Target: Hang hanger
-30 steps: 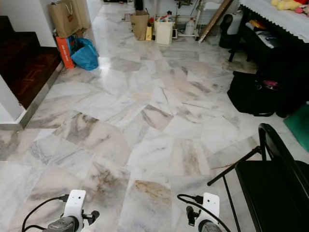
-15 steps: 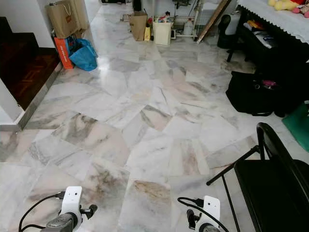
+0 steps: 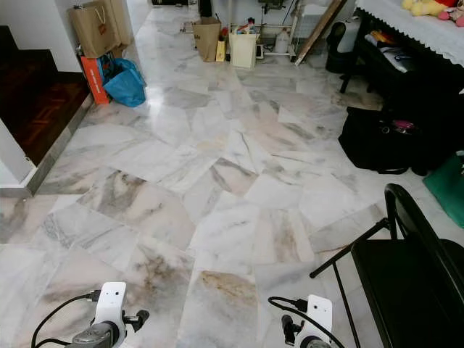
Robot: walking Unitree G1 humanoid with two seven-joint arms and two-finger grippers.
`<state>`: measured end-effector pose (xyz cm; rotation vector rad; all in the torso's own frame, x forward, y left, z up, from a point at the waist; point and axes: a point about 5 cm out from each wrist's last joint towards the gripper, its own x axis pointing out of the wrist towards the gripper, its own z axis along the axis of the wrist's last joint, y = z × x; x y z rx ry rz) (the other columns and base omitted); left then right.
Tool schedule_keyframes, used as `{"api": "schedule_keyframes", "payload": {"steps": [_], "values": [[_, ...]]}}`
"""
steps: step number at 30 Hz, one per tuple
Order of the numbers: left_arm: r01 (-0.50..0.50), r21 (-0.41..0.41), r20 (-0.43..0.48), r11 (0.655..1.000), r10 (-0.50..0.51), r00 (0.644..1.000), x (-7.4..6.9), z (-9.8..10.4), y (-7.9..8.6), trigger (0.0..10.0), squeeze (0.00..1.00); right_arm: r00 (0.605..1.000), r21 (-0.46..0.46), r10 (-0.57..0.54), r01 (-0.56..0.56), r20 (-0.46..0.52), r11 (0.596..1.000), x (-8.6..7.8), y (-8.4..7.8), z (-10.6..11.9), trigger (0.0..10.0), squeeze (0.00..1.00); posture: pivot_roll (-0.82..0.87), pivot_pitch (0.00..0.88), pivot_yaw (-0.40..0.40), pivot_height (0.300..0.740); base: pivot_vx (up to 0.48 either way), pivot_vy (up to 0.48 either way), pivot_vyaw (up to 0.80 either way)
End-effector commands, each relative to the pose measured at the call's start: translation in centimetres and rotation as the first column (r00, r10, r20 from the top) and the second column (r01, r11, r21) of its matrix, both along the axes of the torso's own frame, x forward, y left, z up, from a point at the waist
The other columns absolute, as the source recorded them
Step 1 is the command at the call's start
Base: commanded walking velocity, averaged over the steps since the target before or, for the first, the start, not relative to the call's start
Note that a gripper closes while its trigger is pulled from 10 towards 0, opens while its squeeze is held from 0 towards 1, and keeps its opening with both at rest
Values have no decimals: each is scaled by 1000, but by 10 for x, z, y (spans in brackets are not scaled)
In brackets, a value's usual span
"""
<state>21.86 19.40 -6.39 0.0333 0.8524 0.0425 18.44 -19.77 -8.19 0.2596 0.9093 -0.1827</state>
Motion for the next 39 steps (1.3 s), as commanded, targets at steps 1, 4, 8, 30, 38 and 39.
{"api": "schedule_keyframes", "payload": {"steps": [1,4,8,30,38,39], "values": [[1,-7,-37,1000,-1,999,-8,-5,-1,10000,0,1000,4,-13,13,-8,1000,-1,-2,-1,10000,0,124,0,-33,740,-274,0,0],[0,-10,-37,1000,0,999,-7,-5,-2,10000,0,1000,2,-11,11,-11,1000,-2,-2,-1,10000,0,123,0,-33,740,-274,0,0],[0,-12,-42,1000,-1,999,-8,-5,-2,10000,0,1000,5,-15,15,-7,1000,-1,-2,0,10000,0,120,0,-29,740,-297,0,0],[8,-16,-56,1000,-9,998,-11,-7,-3,10000,0,1000,10,-3,3,8,1000,3,0,1,10000,0,125,0,-27,740,-324,0,0],[7,-16,-61,1000,-8,998,-12,-8,-2,10000,0,1000,12,-7,7,14,1000,3,0,2,10000,0,125,0,-26,740,-330,0,0],[7,-16,-61,1000,-8,998,-12,-8,-2,10000,0,1000,11,-8,8,15,1000,4,0,2,10000,0,125,0,-26,740,-337,0,0]]}}
